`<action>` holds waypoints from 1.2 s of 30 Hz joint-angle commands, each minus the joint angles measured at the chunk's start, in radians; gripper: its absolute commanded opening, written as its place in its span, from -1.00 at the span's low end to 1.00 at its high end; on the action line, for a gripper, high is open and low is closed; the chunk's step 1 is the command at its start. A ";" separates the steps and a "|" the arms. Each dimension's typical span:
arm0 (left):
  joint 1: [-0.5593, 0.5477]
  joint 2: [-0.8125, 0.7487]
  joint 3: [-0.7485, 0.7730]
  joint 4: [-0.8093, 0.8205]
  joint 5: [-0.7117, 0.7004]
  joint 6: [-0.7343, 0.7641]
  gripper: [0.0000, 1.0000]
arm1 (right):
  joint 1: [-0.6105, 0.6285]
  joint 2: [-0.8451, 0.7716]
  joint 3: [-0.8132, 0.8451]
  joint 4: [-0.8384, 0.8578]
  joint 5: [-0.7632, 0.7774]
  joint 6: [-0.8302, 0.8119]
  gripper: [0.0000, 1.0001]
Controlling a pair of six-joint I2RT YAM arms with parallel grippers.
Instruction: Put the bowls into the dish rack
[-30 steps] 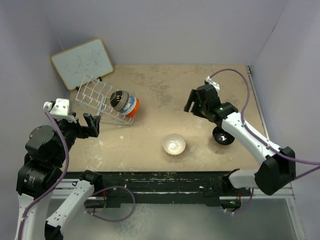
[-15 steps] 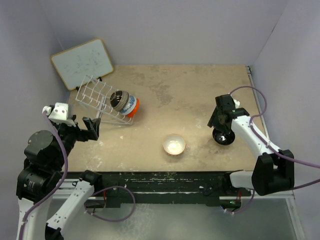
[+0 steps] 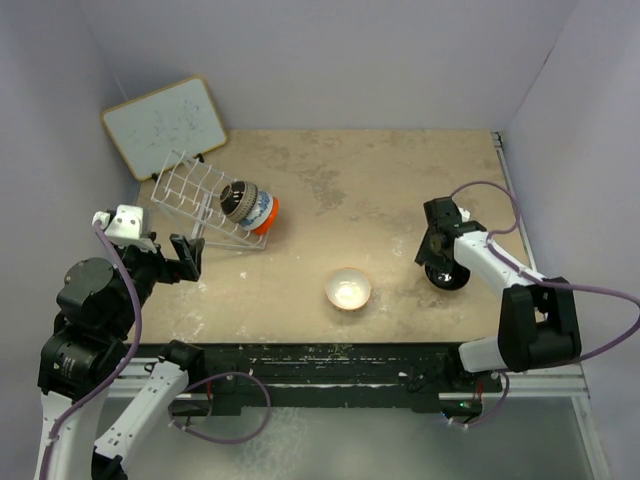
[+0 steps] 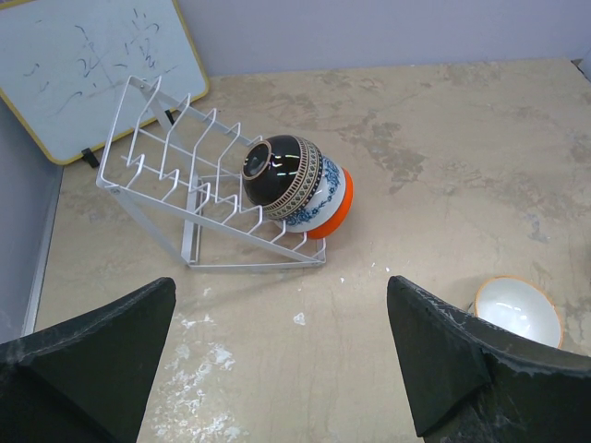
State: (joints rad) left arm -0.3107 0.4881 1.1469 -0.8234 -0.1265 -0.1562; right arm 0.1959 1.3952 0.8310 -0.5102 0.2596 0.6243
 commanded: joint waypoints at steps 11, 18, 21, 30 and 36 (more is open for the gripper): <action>-0.005 0.005 -0.008 0.049 -0.001 -0.006 0.98 | -0.001 -0.016 -0.003 0.039 0.002 -0.027 -0.85; -0.004 0.007 -0.003 0.049 0.002 -0.006 0.98 | 0.002 -0.146 0.043 0.069 -0.092 -0.081 -1.00; -0.004 0.015 0.011 0.048 0.006 -0.006 0.98 | 0.030 -0.196 0.111 0.115 -0.231 -0.093 -1.00; -0.004 0.035 0.077 0.024 -0.002 -0.004 0.98 | 0.193 -0.181 0.313 0.508 -0.622 0.048 -1.00; -0.005 0.052 0.167 -0.011 -0.028 0.004 0.98 | 0.275 -0.055 0.287 1.183 -0.821 0.362 -1.00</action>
State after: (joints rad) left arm -0.3107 0.5228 1.2308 -0.8459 -0.1360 -0.1555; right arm 0.4282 1.2690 1.0893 0.1154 -0.3752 0.7704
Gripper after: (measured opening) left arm 0.990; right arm 0.034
